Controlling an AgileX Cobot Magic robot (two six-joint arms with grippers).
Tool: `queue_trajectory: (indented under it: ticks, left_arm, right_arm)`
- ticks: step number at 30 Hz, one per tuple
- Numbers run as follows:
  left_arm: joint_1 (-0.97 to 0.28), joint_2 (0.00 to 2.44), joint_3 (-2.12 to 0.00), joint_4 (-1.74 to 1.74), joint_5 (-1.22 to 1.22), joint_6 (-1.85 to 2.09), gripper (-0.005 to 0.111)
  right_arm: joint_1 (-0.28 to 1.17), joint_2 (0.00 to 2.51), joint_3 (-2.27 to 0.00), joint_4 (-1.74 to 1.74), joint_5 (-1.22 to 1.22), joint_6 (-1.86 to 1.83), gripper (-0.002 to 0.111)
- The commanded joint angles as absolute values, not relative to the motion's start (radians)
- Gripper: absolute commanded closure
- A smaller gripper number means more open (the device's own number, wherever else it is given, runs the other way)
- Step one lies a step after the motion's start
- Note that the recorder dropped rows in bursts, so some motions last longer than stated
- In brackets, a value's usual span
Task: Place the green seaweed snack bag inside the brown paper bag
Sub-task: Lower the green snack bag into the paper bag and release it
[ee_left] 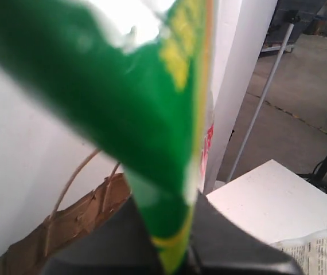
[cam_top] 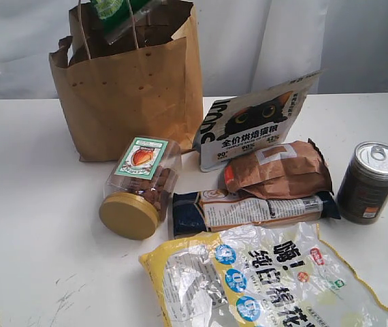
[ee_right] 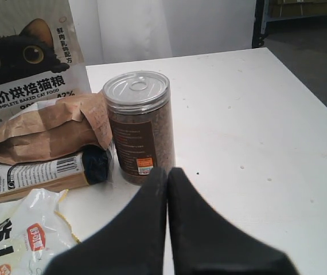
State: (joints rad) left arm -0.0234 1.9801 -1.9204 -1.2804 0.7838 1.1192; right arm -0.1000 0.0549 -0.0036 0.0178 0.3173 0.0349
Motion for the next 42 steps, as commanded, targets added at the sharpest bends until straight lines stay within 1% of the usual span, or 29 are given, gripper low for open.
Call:
queue_trajectory:
  ticks: [1, 8, 15, 17, 20, 21, 23, 26, 29, 30, 31, 35, 42]
  left_arm:
    - [-0.039, 1.992, -1.926, -1.229, 0.754, 1.126, 0.107]
    - [-0.039, 1.992, -1.926, -1.104, 0.720, 1.068, 0.107]
    - [-0.039, 1.992, -1.926, -1.073, 0.749, 1.027, 0.107]
    - [-0.039, 1.992, -1.926, -1.070, 0.761, 1.025, 0.105]
    - [-0.039, 1.992, -1.926, -1.027, 0.768, 1.018, 0.095]
    - [-0.039, 1.992, -1.926, -1.010, 0.768, 0.996, 0.088]
    - [-0.039, 1.992, -1.926, -0.999, 0.765, 0.968, 0.078]
    - [-0.039, 1.992, -1.926, -0.999, 0.767, 0.960, 0.069]
    - [-0.039, 1.992, -1.926, -0.999, 0.767, 0.919, 0.052]
    - [-0.039, 1.992, -1.926, -0.999, 0.770, 0.910, 0.049]
    - [-0.039, 1.992, -1.926, -0.999, 0.777, 0.909, 0.047]
    - [-0.039, 1.992, -1.926, -0.999, 0.818, 0.909, 0.047]
    - [-0.039, 1.982, -1.926, -0.999, 0.822, 0.891, 0.047]
  right_arm:
    - [-0.098, 0.051, 0.000, 0.019, 0.306, 0.037, 0.108]
    - [-0.098, 0.051, 0.000, 0.019, 0.306, 0.037, 0.108]
    - [-0.098, 0.051, 0.000, 0.019, 0.306, 0.037, 0.108]
    - [-0.098, 0.051, 0.000, 0.019, 0.306, 0.037, 0.108]
    - [-0.098, 0.051, 0.000, 0.019, 0.306, 0.037, 0.108]
    - [-0.098, 0.051, 0.000, 0.019, 0.306, 0.037, 0.108]
    - [-0.098, 0.051, 0.000, 0.019, 0.306, 0.037, 0.108]
    - [-0.098, 0.051, 0.000, 0.019, 0.306, 0.037, 0.108]
    - [-0.098, 0.051, 0.000, 0.019, 0.306, 0.037, 0.108]
    - [-0.098, 0.051, 0.000, 0.019, 0.306, 0.037, 0.108]
    - [-0.098, 0.051, 0.000, 0.019, 0.306, 0.037, 0.108]
    - [-0.098, 0.051, 0.000, 0.019, 0.306, 0.037, 0.108]
    - [-0.098, 0.051, 0.000, 0.019, 0.306, 0.037, 0.108]
